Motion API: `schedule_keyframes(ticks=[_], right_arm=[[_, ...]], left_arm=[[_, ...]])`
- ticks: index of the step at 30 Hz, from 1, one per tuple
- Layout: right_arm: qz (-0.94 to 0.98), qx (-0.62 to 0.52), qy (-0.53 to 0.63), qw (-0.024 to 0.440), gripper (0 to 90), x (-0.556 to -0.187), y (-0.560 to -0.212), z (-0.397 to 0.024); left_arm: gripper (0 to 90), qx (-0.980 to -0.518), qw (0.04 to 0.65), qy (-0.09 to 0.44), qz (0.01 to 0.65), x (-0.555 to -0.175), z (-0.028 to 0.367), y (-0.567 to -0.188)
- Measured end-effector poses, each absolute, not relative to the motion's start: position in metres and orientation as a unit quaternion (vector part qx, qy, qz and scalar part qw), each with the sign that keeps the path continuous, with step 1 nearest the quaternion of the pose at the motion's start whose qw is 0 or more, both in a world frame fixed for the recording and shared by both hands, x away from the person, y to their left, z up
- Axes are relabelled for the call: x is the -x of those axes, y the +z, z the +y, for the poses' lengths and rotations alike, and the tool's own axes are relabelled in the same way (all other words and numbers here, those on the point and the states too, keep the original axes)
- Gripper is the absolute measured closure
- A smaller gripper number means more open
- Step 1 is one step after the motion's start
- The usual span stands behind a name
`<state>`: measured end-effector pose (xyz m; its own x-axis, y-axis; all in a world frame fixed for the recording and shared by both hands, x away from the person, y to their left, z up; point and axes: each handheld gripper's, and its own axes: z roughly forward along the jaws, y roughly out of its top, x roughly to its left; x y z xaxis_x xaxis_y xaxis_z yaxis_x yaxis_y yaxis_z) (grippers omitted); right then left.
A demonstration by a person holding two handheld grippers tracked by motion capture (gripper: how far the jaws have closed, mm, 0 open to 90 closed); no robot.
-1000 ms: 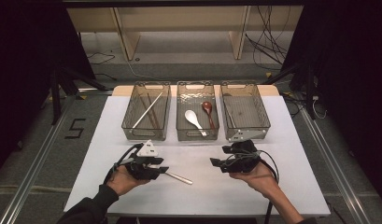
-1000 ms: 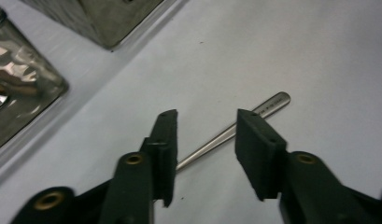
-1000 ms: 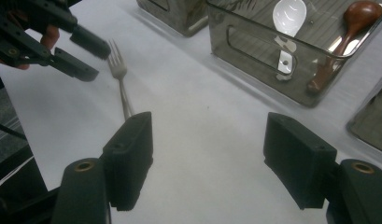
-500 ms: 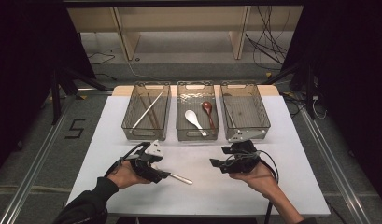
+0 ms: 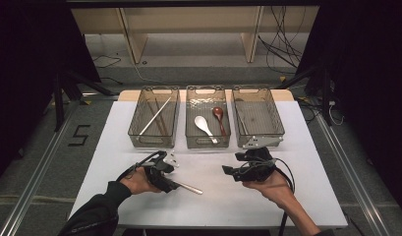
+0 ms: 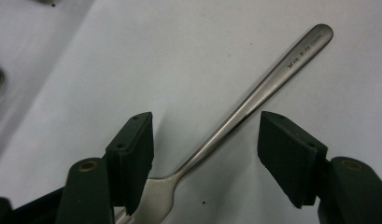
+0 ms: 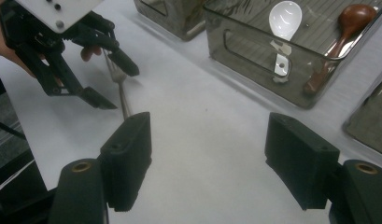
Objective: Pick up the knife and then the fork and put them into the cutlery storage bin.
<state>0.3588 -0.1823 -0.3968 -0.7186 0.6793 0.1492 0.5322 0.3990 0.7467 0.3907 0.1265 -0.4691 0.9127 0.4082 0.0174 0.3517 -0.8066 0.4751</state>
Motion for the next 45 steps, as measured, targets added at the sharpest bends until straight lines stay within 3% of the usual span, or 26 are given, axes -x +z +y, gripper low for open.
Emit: schedule_keyframes(ticks=[21,45], right_arm=[[0.828,-0.365,0.416,0.091,32.5,-0.3576,-0.3947,-0.1854],[0.829,-0.367,0.412,0.09,32.8,-0.3578,-0.3953,-0.186]], left_arm=[[42.2,-0.956,0.219,0.039,0.193,-0.3953,0.1236,-0.4714],[65.6,-0.967,0.197,0.029,0.16,-0.3935,0.1192,-0.4667]])
